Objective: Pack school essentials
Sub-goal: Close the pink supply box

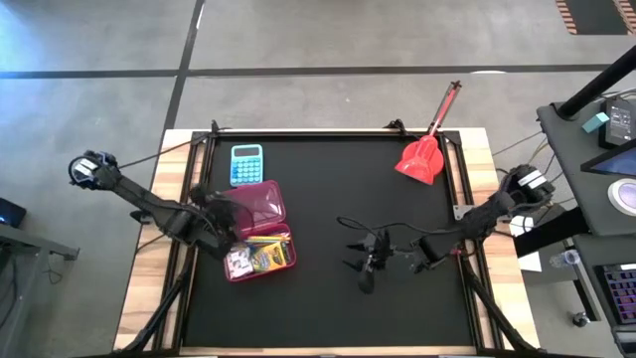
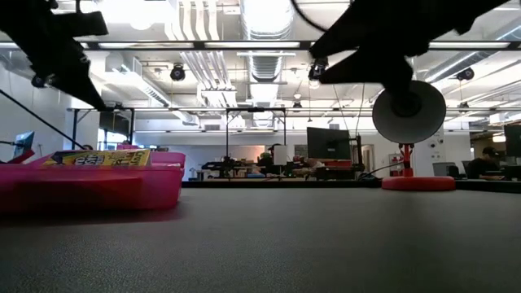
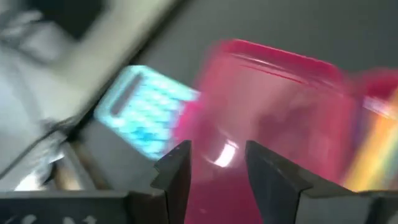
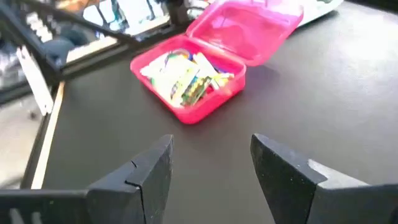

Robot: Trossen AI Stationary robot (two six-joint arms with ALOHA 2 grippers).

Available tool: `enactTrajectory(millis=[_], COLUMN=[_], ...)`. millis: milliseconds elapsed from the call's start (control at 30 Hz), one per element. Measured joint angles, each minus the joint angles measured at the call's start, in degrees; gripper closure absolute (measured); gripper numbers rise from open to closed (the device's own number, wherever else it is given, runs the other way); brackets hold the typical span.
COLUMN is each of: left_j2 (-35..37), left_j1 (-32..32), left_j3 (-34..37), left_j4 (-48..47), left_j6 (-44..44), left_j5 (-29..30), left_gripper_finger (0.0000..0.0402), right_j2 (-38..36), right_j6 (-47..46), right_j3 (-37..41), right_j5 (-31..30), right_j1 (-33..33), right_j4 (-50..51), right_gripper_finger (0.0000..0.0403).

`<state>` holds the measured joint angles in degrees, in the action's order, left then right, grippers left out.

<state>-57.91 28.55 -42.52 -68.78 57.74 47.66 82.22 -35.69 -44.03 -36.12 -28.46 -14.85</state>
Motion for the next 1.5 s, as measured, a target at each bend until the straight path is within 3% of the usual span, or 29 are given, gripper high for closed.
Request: enactTrajectory(millis=[67, 167, 333, 767, 967, 1200, 1500], left_j2=[-0.01, -0.10, -0.19, -6.04, -9.76, -13.28, -13.18], left_j1=[-2.02, -6.18, -14.61, -35.18, -42.92, -43.86, -43.81], left_j3=[0.72, 2.61, 4.52, 4.55, 3.30, 0.38, -3.94], left_j4=[-3.70, -7.91, -9.05, 5.43, 14.63, 20.11, 30.59], left_j6=[6.11, 11.39, 13.46, -13.28, -27.27, -34.91, -38.87], left_j5=[3.31, 3.64, 1.94, -11.77, -21.02, -34.46, -46.53], left_gripper_finger=[0.0267, 0.0267, 0.0267, 0.0267, 0.0267, 0.0267, 0.0267], right_j2=[2.64, 6.18, 10.82, 18.29, 18.87, 18.95, 19.28], right_j6=[-0.74, -0.74, -1.45, 6.34, 6.11, 5.73, 4.05], right_j3=[0.02, -0.37, -3.54, -14.07, -17.17, -17.40, -17.32], right_j5=[-0.39, -0.39, 0.20, 15.22, 15.59, 15.63, 15.68], right_j1=[0.75, 1.95, 4.00, 6.32, 6.40, 6.38, 5.99], right_j4=[-3.89, -7.21, -8.57, -5.99, 3.49, 3.95, 3.11], right_gripper_finger=[0.0197, 0.0197, 0.0197, 0.0197, 0.0197, 0.0197, 0.0197])
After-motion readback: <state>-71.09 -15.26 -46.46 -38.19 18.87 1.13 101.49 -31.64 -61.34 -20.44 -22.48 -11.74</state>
